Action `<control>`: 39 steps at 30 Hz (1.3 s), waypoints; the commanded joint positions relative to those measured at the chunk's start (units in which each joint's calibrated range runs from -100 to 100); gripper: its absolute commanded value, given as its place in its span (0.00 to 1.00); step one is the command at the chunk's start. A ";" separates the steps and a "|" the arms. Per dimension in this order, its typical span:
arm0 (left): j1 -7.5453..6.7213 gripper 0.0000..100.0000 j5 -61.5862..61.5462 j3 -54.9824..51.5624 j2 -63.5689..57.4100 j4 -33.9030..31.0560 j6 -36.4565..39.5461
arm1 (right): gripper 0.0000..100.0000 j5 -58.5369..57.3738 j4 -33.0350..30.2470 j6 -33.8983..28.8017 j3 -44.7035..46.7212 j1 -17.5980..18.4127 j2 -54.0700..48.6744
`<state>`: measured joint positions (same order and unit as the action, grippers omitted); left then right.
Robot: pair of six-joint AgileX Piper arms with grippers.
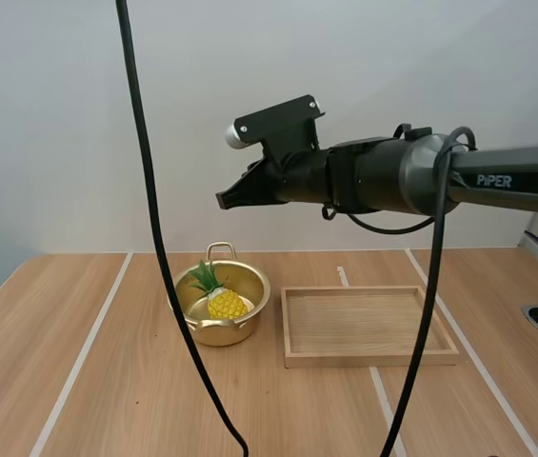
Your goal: Open the pot, put the pineapple inside, and close it
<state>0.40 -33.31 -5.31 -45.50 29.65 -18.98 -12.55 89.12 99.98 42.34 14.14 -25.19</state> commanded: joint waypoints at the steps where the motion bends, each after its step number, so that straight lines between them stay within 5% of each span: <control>1: -0.05 0.00 1.93 0.66 -0.47 0.12 0.17 | 0.00 7.51 0.15 0.02 0.14 -0.79 -3.48; 23: -0.05 0.00 1.93 0.66 -0.47 0.12 0.17 | 0.00 15.10 8.05 0.02 0.14 -10.14 -27.72; 39: -0.05 0.00 1.93 0.66 -0.47 0.12 0.17 | 0.00 22.85 10.22 0.02 0.14 -10.19 -30.64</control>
<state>0.40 -33.31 -5.31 -45.50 29.65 -18.98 8.30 99.02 99.98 42.34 4.22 -55.13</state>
